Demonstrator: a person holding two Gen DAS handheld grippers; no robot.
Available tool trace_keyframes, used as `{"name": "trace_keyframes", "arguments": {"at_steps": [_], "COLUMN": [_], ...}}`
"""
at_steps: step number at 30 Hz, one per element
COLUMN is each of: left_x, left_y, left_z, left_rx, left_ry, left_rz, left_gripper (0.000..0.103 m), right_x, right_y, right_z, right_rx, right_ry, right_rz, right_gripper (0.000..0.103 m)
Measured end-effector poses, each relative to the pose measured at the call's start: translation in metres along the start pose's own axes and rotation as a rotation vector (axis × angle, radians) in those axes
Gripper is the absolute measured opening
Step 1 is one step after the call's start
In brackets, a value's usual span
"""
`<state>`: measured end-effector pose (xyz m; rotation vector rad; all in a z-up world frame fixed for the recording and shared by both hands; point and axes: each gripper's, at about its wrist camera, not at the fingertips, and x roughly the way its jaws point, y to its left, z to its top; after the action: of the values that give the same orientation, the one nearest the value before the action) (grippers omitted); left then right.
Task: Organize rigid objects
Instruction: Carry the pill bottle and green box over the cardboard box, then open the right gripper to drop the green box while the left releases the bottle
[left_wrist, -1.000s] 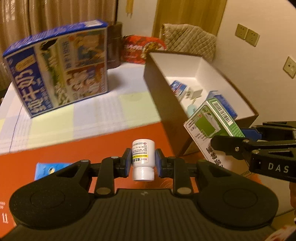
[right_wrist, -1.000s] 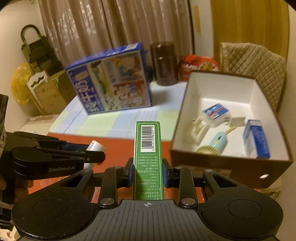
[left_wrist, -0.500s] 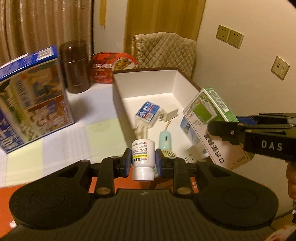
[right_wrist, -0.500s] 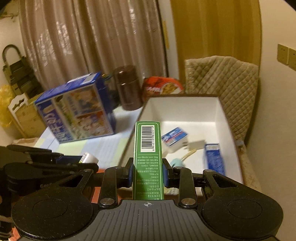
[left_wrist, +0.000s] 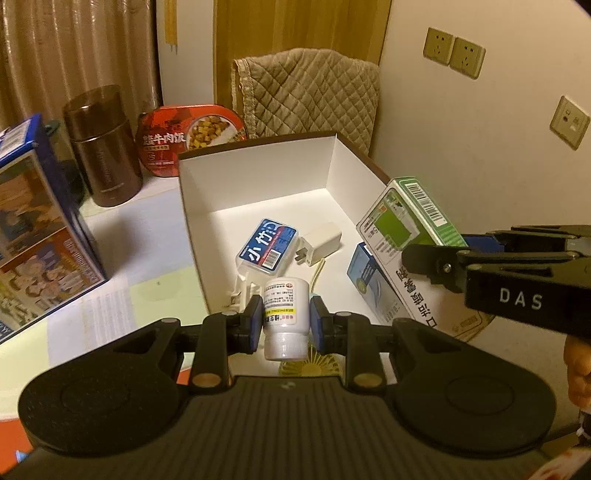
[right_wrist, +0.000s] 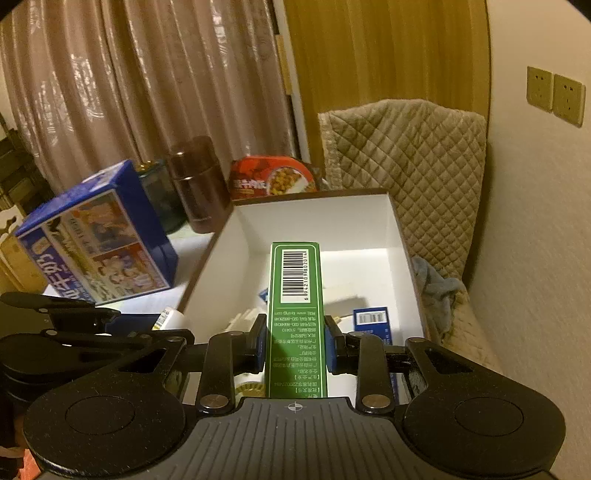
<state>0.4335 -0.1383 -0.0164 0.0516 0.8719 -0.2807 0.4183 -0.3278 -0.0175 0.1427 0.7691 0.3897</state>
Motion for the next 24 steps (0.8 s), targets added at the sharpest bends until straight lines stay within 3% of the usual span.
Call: {"name": "trace_keyframes", "arguments": {"at_steps": [24], "left_x": [0.081], "left_y": [0.007], "left_z": [0.023], "left_rx": [0.006], "left_ry": [0.110], "left_rz": [0.008], "left_gripper": [0.022], "right_x": [0.083], "right_y": [-0.037], "right_z": [0.004], "right_rx": [0.037], "right_ry": [0.120], "right_rz": [-0.041], "right_gripper": [0.027]}}
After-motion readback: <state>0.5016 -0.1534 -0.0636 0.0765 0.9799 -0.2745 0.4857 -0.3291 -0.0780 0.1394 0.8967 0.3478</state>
